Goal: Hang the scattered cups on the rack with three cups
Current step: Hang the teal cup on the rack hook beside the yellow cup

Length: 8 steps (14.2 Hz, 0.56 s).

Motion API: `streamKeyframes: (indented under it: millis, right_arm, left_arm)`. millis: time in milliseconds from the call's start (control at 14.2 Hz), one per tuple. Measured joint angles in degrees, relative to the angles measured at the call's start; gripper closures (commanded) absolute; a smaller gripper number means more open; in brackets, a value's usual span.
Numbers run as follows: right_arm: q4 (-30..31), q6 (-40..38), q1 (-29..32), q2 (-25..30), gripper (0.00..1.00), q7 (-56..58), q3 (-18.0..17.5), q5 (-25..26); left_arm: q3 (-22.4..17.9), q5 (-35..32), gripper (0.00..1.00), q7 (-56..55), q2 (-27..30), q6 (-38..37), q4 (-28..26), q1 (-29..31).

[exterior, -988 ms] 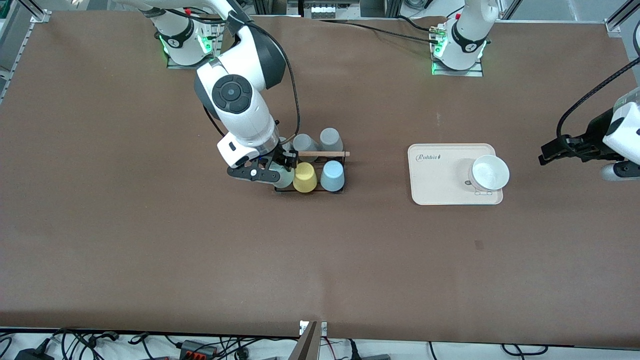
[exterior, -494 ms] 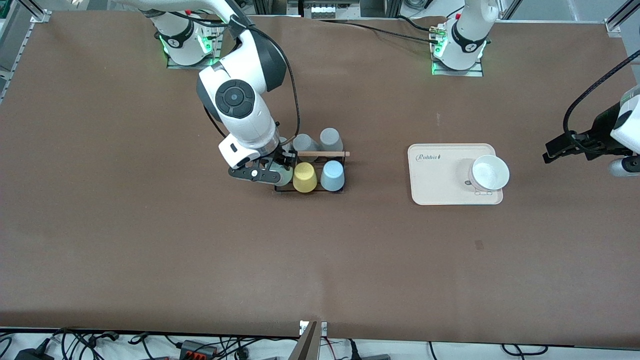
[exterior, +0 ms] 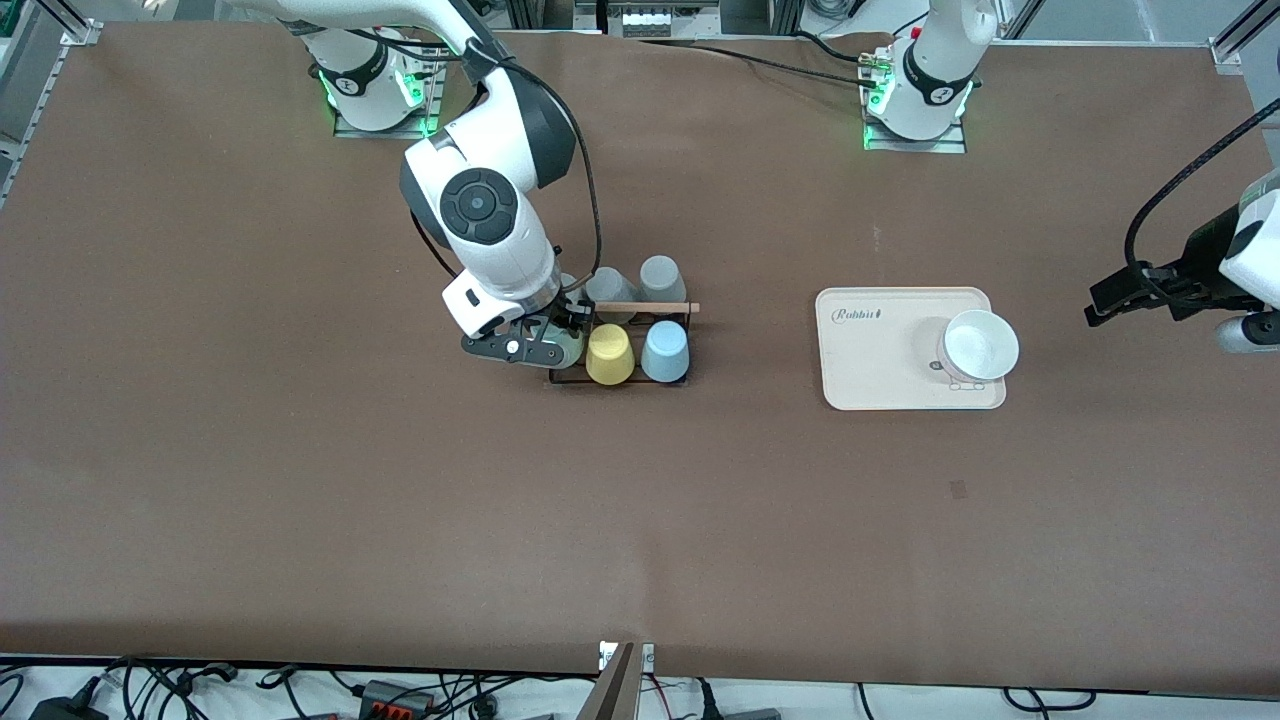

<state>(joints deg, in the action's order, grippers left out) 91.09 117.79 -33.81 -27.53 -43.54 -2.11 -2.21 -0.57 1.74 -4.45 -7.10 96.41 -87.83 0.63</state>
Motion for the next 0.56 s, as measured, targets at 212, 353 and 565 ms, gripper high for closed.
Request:
streamKeyframes:
  millis: [212,353,565]
  right_arm:
    - [0.1,0.2,0.0,-0.5,0.71,0.0,0.0,0.3]
    - [0.4,0.5,0.0,-1.0,0.71,0.0,0.0,0.5]
    - [0.4,1.1,0.0,-1.9,0.69,0.0,0.0,0.5]
  left_arm:
    - [0.0,0.0,0.0,3.7,0.0,0.0,0.0,0.0]
    - [0.1,-0.1,0.0,5.0,0.0,0.0,0.0,0.0]
    - [0.1,-0.1,0.0,4.9,0.0,0.0,0.0,0.0]
